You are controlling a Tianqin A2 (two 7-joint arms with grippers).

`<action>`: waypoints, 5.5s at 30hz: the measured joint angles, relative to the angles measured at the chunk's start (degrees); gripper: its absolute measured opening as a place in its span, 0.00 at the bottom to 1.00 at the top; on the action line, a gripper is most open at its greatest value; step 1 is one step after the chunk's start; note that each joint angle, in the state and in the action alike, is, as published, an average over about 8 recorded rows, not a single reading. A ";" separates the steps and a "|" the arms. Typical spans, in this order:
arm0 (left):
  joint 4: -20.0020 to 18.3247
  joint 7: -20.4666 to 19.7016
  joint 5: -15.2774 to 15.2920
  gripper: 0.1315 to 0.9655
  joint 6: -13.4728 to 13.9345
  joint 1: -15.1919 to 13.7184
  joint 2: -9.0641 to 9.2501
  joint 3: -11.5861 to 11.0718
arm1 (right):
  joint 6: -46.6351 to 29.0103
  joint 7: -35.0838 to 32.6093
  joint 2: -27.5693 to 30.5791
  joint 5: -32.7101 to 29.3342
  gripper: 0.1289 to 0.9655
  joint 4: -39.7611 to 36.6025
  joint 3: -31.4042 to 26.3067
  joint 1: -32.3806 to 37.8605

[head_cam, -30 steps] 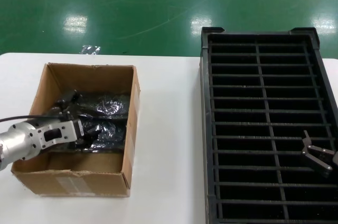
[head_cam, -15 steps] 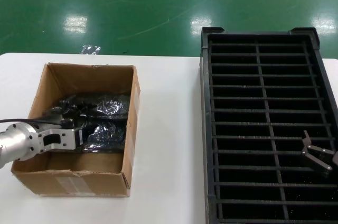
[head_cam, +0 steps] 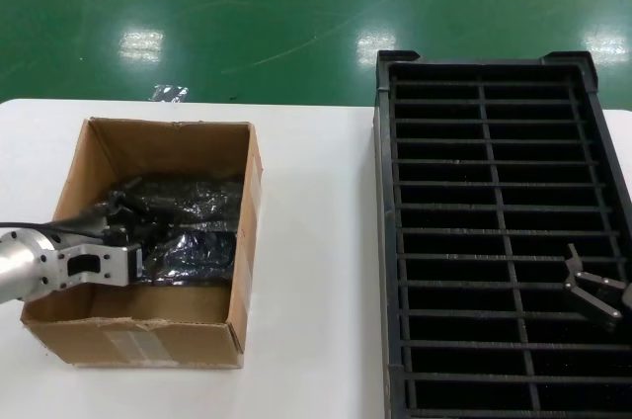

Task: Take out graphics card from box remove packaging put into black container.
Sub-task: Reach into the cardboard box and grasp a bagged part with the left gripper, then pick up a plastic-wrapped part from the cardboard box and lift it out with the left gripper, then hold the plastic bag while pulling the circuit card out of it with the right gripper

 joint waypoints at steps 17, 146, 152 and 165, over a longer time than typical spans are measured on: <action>-0.04 5.11 -2.55 0.01 -3.43 -0.67 1.03 -2.83 | 0.00 0.00 0.00 0.00 1.00 0.00 0.00 0.00; -61.47 11.14 -15.22 0.01 -7.21 41.61 -4.53 -22.09 | -39.02 3.56 13.10 11.44 0.05 1.32 -8.36 11.56; -61.47 11.14 -15.22 0.01 -7.21 41.61 -4.53 -22.09 | -39.39 3.52 12.83 11.09 0.01 1.79 -9.56 11.20; -61.47 11.14 -15.22 0.01 -7.21 41.61 -4.53 -22.09 | -40.23 3.98 12.50 9.94 0.00 1.99 -12.10 12.96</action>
